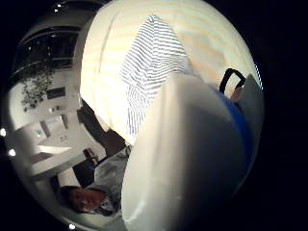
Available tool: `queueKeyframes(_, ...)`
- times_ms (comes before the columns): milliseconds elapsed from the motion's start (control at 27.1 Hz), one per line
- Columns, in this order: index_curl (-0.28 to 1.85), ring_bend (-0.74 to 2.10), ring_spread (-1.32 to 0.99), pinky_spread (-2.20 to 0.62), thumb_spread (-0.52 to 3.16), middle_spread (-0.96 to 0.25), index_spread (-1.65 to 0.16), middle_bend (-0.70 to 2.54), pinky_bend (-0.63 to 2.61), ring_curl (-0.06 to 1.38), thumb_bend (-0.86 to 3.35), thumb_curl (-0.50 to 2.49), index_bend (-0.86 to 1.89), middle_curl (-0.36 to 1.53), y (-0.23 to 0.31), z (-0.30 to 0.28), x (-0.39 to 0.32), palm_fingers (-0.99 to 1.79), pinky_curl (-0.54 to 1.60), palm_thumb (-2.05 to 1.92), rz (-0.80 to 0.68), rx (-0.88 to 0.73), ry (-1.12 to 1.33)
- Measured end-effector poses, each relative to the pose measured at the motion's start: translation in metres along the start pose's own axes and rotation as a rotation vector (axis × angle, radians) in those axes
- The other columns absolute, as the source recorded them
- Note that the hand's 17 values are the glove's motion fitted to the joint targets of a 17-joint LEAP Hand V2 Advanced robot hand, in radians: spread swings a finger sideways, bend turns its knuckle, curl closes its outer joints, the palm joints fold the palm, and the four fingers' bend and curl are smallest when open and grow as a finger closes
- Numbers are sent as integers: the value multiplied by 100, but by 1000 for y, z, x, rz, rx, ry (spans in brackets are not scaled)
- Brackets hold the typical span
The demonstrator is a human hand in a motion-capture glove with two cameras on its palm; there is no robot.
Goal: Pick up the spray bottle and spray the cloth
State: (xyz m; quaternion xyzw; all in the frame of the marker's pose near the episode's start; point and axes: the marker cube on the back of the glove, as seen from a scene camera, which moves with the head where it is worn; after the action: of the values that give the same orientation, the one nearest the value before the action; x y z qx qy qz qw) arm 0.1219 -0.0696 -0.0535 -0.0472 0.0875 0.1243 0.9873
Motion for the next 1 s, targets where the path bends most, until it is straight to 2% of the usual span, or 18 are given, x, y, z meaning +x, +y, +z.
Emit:
queueKeyframes(185, 54, 66, -19, -29, -1, -11, -20, 61, 39, 46, -3, 70, 43, 51, -2, 6, -21, 139, 40, 103, -13, 9, -18)
queueKeyframes(406, 55, 66, -19, -29, 0, -11, -20, 62, 39, 46, -3, 71, 43, 51, 2, -27, -74, 139, 40, 103, -71, 134, -166)
queueKeyframes(738, 55, 66, -19, -28, 0, -11, -21, 62, 39, 46, -3, 71, 41, 51, 9, -78, -165, 138, 40, 103, -176, 474, -690)
queueKeyframes(997, 55, 65, -18, -28, 0, -11, -21, 63, 39, 47, -3, 72, 40, 51, 2, -74, -216, 138, 40, 102, -336, 629, -1118)
